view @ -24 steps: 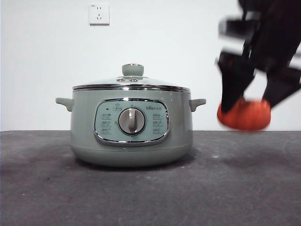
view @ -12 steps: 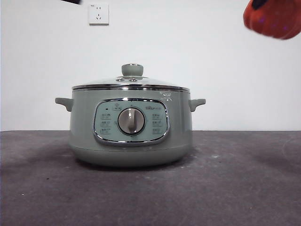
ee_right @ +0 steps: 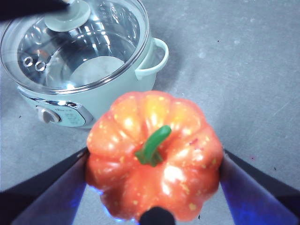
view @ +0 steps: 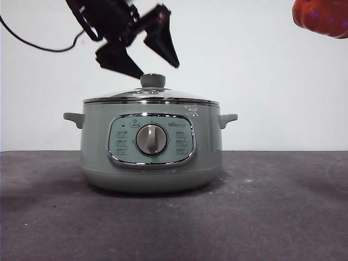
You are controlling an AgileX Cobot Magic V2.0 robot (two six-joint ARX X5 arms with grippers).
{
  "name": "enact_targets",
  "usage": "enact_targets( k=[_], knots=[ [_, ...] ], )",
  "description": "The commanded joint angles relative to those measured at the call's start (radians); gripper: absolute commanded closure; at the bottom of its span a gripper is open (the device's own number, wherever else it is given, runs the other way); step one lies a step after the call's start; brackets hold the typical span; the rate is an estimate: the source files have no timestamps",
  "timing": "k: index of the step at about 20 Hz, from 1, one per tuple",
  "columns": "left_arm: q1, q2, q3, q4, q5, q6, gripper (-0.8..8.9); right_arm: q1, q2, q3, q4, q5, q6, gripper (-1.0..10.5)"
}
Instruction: Pick up the pumpkin,open the lid,put the pumpkin in the pot,close the lid
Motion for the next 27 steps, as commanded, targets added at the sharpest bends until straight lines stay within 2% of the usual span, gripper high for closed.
enact_targets(
  k=[1,3,6,7,9,10,13,15,17,27],
  knots=[
    [-0.004,0.026,0.001,0.004,-0.003,0.018,0.86,0.001,-0.003,-0.001,0.006,0.0,0.01,9.6],
    [-0.005,0.036,0.001,-0.002,-0.012,0.018,0.87,0.001,-0.003,0.0,0.006,0.001,0.01,9.6],
    [-0.01,0.036,0.001,-0.02,-0.082,0.018,0.97,0.001,-0.003,-0.001,0.006,0.001,0.009,9.6],
    [-0.01,0.036,0.001,-0.031,-0.085,0.018,1.51,0.001,-0.003,0.0,0.006,0.001,0.009,9.6],
    [-0.01,0.036,0.001,-0.056,-0.087,0.018,4.22,0.001,-0.003,-0.001,0.007,0.002,0.009,9.6],
    [-0.011,0.036,0.001,-0.06,-0.087,0.018,5.06,0.001,-0.003,-0.001,0.008,0.002,0.009,9.6],
    [-0.011,0.036,0.001,-0.06,-0.086,0.017,5.73,0.001,-0.003,0.0,0.008,0.002,0.009,9.6],
    [-0.011,0.036,0.001,-0.06,-0.085,0.017,7.27,0.001,-0.003,-0.001,0.007,0.002,0.009,9.6],
    [-0.011,0.036,0.001,-0.059,-0.077,0.014,8.27,0.001,-0.003,-0.001,0.006,0.002,0.009,9.6],
    [-0.011,-0.006,0.002,-0.051,-0.075,0.006,8.22,0.001,-0.002,-0.001,0.006,0.001,0.009,9.6]
  ],
)
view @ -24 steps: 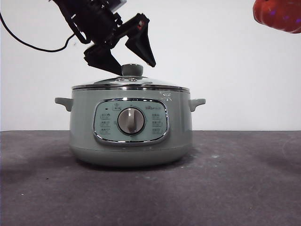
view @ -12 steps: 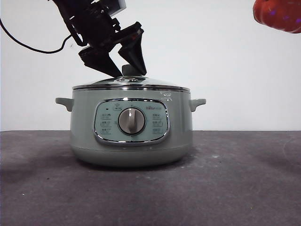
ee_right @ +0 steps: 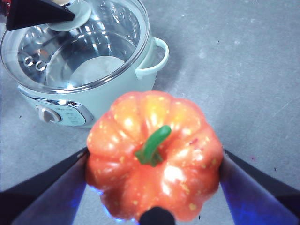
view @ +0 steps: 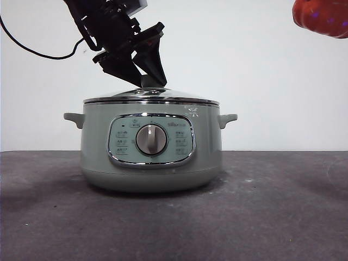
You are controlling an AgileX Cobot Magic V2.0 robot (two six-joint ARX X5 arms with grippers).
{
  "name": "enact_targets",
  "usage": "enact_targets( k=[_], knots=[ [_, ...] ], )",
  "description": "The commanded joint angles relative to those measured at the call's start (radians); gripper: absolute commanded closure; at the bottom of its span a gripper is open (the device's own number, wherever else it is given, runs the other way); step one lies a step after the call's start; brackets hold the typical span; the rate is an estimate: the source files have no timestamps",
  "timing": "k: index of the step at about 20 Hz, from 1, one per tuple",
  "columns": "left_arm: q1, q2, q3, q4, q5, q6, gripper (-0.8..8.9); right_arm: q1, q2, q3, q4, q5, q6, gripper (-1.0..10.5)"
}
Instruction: Pick up the pumpkin,open the lid,put the pumpkin in the pot,close the lid
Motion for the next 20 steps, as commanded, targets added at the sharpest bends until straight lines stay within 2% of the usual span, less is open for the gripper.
enact_targets(
  k=[1,7,11,14,17,20],
  knots=[
    [-0.002,-0.033,-0.001,0.001,0.007,-0.021,8.22,0.001,-0.002,-0.001,0.006,0.001,0.009,9.6],
    [0.0,-0.131,0.001,0.002,0.005,-0.021,8.22,0.001,-0.001,-0.001,0.01,0.001,0.009,9.6],
    [0.001,-0.261,0.001,-0.056,0.002,-0.021,8.22,0.001,0.027,0.0,0.092,-0.008,0.008,9.6],
    [0.001,-0.396,0.001,-0.157,-0.027,-0.021,8.22,0.003,0.104,0.0,0.168,-0.088,0.008,9.6],
    [0.001,-0.532,0.001,-0.284,-0.081,-0.013,8.22,0.027,0.233,0.048,0.237,-0.107,0.008,9.6],
    [0.001,-0.658,0.001,-0.399,-0.126,-0.013,8.22,0.061,0.411,0.183,0.25,-0.107,-0.024,9.6]
  ],
)
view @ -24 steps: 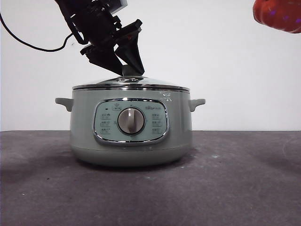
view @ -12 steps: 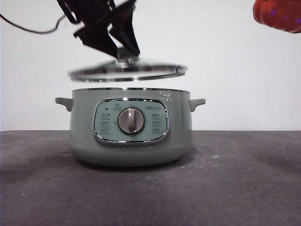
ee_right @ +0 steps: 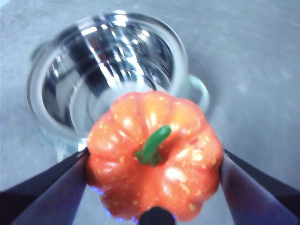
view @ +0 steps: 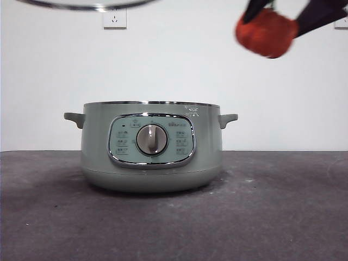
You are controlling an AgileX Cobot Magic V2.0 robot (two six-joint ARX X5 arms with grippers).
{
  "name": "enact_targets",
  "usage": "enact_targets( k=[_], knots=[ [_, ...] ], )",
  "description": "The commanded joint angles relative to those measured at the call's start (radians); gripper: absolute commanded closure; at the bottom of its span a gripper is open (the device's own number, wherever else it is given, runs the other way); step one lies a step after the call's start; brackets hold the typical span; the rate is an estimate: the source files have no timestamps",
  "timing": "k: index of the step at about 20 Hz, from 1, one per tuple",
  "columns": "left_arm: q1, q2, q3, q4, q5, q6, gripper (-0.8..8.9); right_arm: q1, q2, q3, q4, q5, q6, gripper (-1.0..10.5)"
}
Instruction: Pick up the pumpkin,open the lid,put the pumpkin in the pot,close the lid
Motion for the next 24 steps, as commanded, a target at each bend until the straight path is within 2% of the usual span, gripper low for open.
enact_targets(
  k=[1,5,10,15,22,23,24],
  knots=[
    [0.001,-0.096,0.005,-0.032,-0.048,0.001,8.22,0.035,0.143,0.122,0.014,-0.001,-0.031,9.6],
    [0.001,-0.211,0.005,-0.158,-0.082,0.0,8.22,0.106,0.413,0.349,0.013,0.001,-0.068,9.6],
    [0.0,-0.28,0.005,-0.217,-0.081,-0.007,8.22,0.169,0.695,0.553,0.021,0.034,-0.1,9.6],
    [0.0,-0.285,0.005,-0.236,-0.08,-0.008,8.22,0.206,0.834,0.566,0.071,0.123,-0.205,9.6],
    [0.0,-0.285,0.005,-0.236,-0.08,-0.007,8.22,0.22,0.896,0.566,0.032,0.135,-0.209,9.6],
    [0.0,-0.284,0.005,-0.235,-0.08,-0.007,8.22,0.221,0.896,0.566,0.014,0.133,-0.208,8.9],
    [0.0,-0.284,0.005,-0.235,-0.079,-0.007,8.22,0.222,0.896,0.566,-0.004,0.129,-0.203,7.3]
  ],
)
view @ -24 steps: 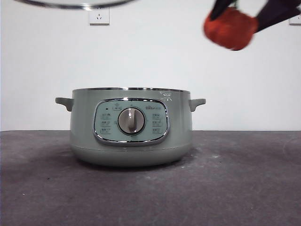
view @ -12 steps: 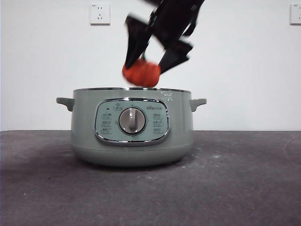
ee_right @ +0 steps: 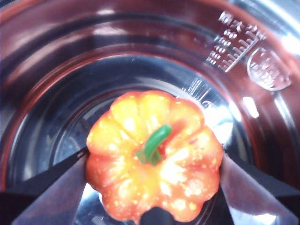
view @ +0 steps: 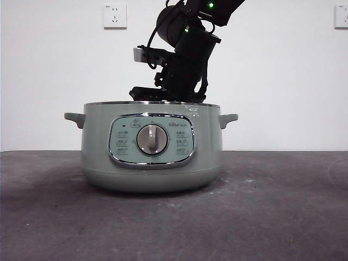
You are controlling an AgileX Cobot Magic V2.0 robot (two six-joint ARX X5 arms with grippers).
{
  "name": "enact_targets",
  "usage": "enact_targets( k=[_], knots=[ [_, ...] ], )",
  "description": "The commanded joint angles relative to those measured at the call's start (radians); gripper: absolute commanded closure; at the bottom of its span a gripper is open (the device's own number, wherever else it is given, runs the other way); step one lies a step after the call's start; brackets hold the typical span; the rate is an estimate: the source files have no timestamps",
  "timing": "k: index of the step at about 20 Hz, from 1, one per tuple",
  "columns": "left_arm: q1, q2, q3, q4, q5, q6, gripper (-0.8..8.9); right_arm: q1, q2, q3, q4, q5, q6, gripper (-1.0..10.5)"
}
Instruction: Pick up the pumpkin,open the lid,put the pumpkin in the pot,close the lid
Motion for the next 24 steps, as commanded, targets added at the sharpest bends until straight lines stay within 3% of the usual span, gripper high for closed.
enact_targets(
  k=[1,2,3,7,11,15,24],
  knots=[
    [0.0,-0.011,0.005,0.044,0.002,-0.006,8.22,0.008,0.011,-0.005,-0.04,-0.001,0.007,4.6],
    [0.0,-0.011,0.005,0.044,0.002,-0.006,8.22,0.009,0.01,-0.005,-0.041,0.0,0.011,3.2],
    [0.0,-0.011,0.005,0.045,0.002,-0.006,8.22,0.01,0.006,-0.004,-0.04,0.0,0.019,3.1],
    [0.0,-0.001,0.005,0.084,0.005,-0.003,8.22,0.008,-0.079,-0.002,-0.034,0.01,0.037,3.1],
    [0.0,0.073,0.005,0.117,0.014,0.006,8.22,0.006,-0.3,-0.002,-0.1,0.145,0.082,3.2],
    [0.0,0.216,0.005,0.264,0.1,0.014,8.22,0.0,-0.598,-0.002,-0.233,0.243,0.175,3.2],
    [0.0,0.498,0.005,0.515,0.142,0.032,8.22,-0.02,-0.977,-0.002,-0.394,0.242,0.191,3.2]
  ],
)
